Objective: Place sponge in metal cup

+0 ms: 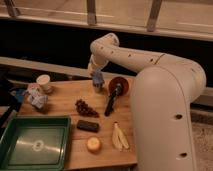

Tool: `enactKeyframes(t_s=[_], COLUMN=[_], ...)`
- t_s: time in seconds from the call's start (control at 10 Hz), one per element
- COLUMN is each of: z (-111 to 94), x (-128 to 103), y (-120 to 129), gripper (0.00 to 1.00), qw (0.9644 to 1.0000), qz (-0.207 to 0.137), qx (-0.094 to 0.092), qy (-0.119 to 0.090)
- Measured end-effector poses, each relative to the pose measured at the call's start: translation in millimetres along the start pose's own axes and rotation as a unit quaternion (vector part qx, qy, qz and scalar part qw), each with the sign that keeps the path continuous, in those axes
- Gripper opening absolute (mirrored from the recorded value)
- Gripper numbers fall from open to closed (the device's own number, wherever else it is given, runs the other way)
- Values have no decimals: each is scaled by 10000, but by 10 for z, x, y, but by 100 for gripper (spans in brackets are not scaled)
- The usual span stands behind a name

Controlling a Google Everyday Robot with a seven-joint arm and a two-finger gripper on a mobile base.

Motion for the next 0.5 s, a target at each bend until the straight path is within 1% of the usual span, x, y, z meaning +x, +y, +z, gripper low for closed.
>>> enactKeyframes(t_s=[0.2,0.3,0.5], z=[142,272,506], x=[-32,-29,41], y=[-99,-83,-59], gripper=[0,0,0], qw=[9999,9999,9996], qz=[2,11,94], qx=[83,63,-57], qy=[71,141,269])
